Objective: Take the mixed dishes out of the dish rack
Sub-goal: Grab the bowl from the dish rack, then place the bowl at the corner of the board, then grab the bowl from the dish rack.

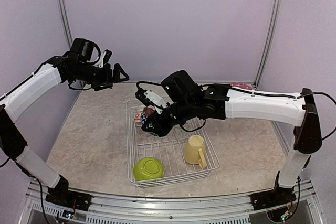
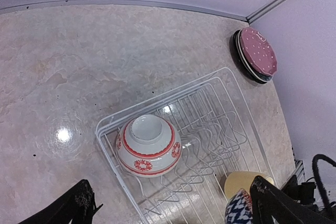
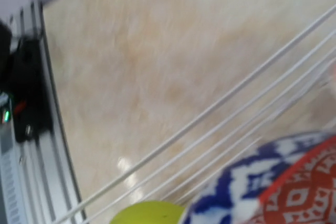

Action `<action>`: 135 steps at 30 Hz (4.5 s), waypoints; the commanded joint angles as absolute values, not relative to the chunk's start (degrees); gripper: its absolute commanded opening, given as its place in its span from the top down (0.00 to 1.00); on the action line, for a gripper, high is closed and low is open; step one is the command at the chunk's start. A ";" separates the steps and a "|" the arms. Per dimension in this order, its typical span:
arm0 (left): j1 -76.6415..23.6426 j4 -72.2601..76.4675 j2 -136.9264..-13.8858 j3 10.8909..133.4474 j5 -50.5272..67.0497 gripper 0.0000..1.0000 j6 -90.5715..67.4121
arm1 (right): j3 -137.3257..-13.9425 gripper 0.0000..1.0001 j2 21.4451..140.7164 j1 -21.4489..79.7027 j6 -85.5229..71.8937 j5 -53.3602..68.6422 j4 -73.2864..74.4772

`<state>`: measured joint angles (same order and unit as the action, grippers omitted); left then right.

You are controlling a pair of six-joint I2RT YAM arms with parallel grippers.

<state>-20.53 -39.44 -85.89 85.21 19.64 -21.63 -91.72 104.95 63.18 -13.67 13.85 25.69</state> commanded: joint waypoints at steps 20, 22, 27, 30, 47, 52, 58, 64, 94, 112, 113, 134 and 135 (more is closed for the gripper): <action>-19.87 -39.08 -85.40 85.12 21.46 0.01 -22.33 | -58.44 1.00 68.63 43.48 -39.12 -28.45 32.19; -19.84 -39.03 -85.34 85.17 21.51 0.01 -22.41 | -56.58 1.00 68.44 40.44 -41.31 -28.42 35.06; -19.92 -39.10 -85.43 85.23 21.64 0.01 -22.41 | -50.63 1.00 68.50 31.96 -43.99 -26.92 36.23; -19.84 -39.13 -85.28 85.25 21.65 0.01 -22.41 | -46.89 1.00 69.20 27.84 -42.95 -23.47 33.10; -20.09 -39.13 -84.90 85.33 22.46 0.01 -22.54 | -49.81 1.00 82.95 16.20 -33.38 -18.85 28.87; -20.53 -39.53 -85.41 85.57 22.89 0.01 -22.50 | -50.83 0.95 85.87 14.65 -31.56 -17.94 27.24; -20.81 -39.88 -86.16 85.77 22.76 0.01 -22.24 | -53.31 0.90 90.33 13.76 -29.90 -19.05 26.86; -20.83 -40.08 -87.06 85.94 23.01 0.01 -22.19 | -54.14 0.81 92.13 13.71 -28.38 -17.94 26.83; -30.80 -48.19 -97.29 90.90 9.65 0.01 -13.64 | -44.46 0.04 67.29 16.31 -28.94 -2.64 26.60; -37.44 -61.45 -115.27 109.77 2.52 0.01 -8.80 | -40.59 0.04 60.15 16.34 -25.58 -0.90 25.94; -37.63 -61.89 -116.50 110.87 1.88 0.01 -8.65 | -40.60 0.03 60.07 16.32 -25.41 -0.84 26.04; -40.62 -62.85 -125.38 117.47 -6.83 0.01 -0.19 | -41.18 0.03 60.82 16.29 -24.08 -0.35 26.79; -40.68 -62.90 -125.56 117.52 -7.19 0.01 -0.18 | -41.26 0.03 60.96 16.34 -24.06 -0.31 26.75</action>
